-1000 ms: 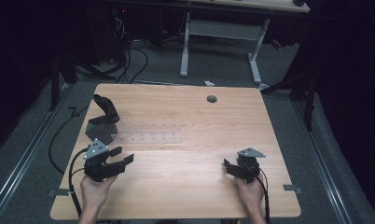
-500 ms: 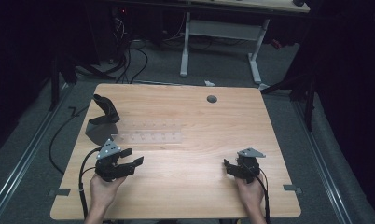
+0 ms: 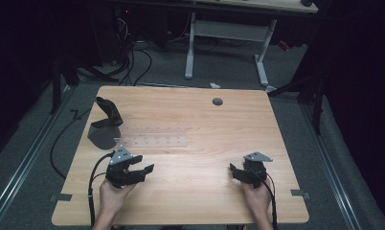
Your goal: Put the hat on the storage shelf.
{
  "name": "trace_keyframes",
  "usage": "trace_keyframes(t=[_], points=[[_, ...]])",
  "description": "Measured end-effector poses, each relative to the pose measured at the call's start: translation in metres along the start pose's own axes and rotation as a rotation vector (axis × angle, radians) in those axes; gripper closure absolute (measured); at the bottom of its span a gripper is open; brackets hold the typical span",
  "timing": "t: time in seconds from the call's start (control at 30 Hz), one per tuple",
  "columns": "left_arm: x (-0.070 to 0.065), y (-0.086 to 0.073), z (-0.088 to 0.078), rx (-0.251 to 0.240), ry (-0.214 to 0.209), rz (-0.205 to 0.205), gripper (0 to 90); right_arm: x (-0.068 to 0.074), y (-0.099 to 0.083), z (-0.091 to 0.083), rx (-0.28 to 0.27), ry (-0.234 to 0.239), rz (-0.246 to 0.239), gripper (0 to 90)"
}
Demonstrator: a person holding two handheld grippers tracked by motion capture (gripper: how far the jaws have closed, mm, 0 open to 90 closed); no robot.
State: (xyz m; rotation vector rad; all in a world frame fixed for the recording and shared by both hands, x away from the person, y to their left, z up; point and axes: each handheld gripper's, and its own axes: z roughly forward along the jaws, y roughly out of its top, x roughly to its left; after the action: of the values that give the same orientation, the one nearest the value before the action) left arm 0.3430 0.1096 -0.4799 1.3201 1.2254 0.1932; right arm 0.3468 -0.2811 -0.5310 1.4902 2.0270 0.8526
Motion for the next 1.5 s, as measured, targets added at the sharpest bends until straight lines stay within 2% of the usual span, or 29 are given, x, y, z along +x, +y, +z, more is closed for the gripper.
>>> trace_keyframes(t=[0.33,0.5,0.7,1.1,1.3,1.5], points=[[0.000,-0.012,0.013,0.018,0.009,0.004,38.8,0.000,0.000,0.000,0.000,0.000,-0.001,32.2],[0.003,-0.016,0.018,0.030,0.030,0.015,38.8,0.000,0.000,0.000,0.000,0.001,0.000,32.2],[0.006,-0.021,0.024,0.043,0.049,0.043,38.3,0.000,0.000,0.000,0.000,0.001,0.000,32.2],[0.009,-0.029,0.038,0.048,0.077,0.074,38.3,0.000,0.000,0.000,0.000,0.001,0.000,32.2],[0.011,-0.035,0.044,0.063,0.095,0.109,38.3,0.000,0.000,0.000,0.000,0.001,0.000,32.1],[0.013,-0.039,0.051,0.057,0.121,0.129,37.8,0.000,0.000,0.000,0.000,0.001,-0.002,32.1]])
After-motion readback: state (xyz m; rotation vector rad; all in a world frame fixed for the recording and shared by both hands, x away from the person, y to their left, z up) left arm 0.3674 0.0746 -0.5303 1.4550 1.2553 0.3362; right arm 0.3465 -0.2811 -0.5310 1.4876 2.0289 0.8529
